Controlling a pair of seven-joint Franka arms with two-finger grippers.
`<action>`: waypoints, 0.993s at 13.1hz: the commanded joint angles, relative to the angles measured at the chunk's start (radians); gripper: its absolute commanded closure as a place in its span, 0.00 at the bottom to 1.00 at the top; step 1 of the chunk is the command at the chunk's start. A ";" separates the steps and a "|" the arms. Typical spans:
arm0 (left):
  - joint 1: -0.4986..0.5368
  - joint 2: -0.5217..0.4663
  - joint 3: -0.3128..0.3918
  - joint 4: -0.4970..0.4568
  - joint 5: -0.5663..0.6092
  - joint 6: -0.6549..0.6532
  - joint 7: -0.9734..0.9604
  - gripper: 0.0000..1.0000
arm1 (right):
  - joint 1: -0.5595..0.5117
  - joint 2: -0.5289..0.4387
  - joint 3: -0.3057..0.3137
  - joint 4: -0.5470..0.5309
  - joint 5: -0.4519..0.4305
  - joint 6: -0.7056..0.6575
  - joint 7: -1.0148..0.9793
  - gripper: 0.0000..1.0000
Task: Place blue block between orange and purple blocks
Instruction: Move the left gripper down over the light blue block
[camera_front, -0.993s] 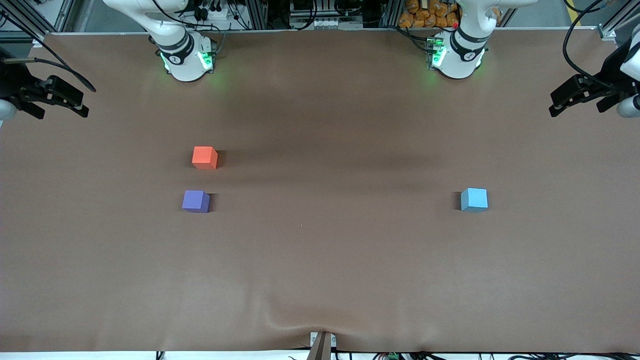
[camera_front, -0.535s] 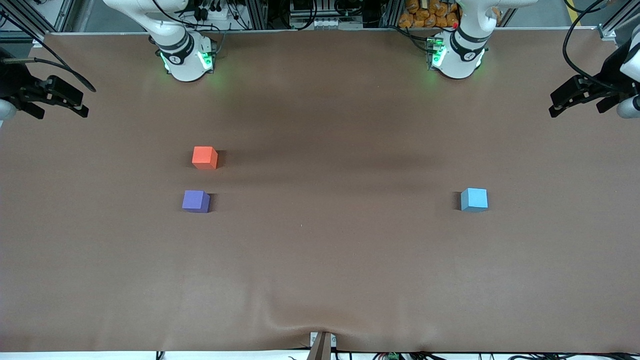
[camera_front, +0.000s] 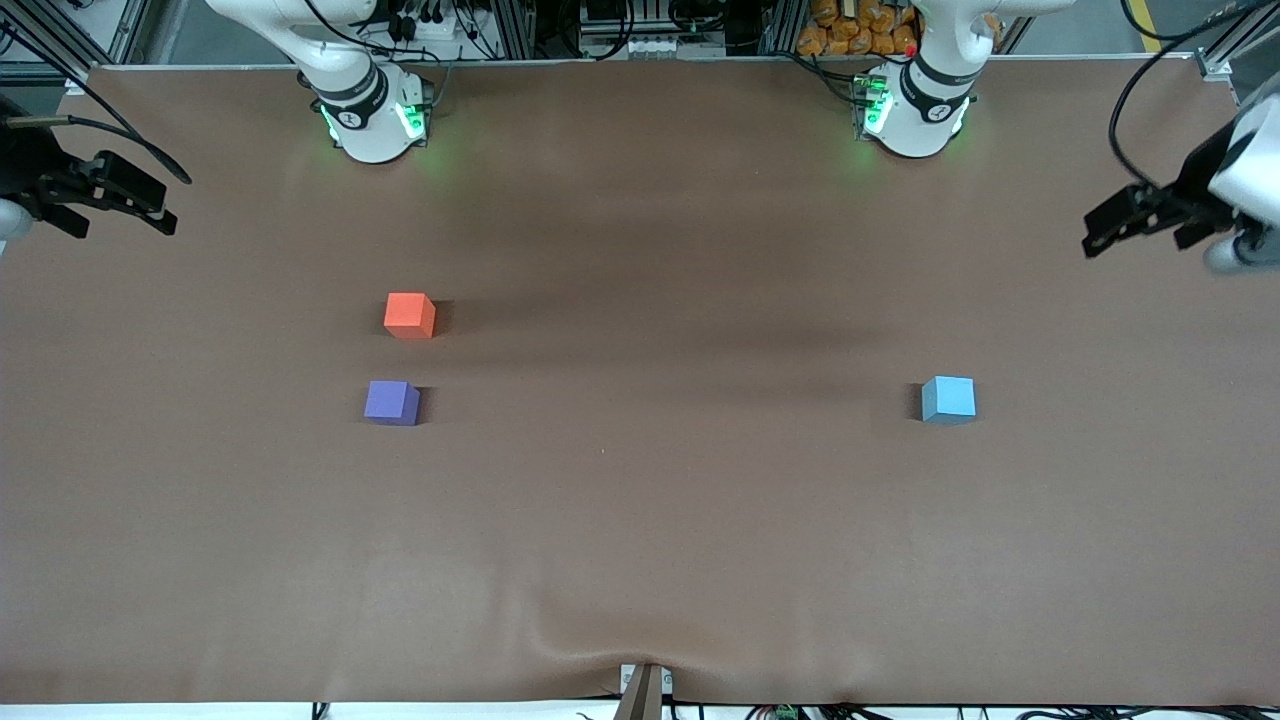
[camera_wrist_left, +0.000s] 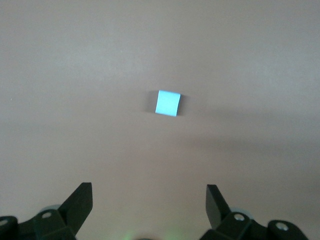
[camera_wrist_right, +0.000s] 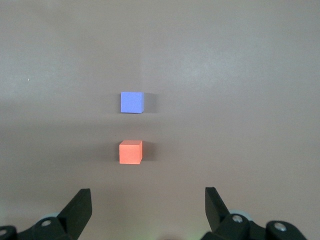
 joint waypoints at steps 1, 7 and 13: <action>0.007 0.005 0.001 -0.144 -0.015 0.179 0.012 0.00 | 0.000 0.008 -0.002 0.020 -0.007 -0.005 -0.008 0.00; 0.002 0.170 -0.003 -0.357 -0.010 0.582 0.015 0.00 | -0.001 0.008 -0.002 0.020 -0.007 -0.008 -0.008 0.00; 0.010 0.310 -0.003 -0.548 -0.007 0.909 0.096 0.00 | -0.001 0.008 -0.002 0.020 -0.007 -0.008 -0.008 0.00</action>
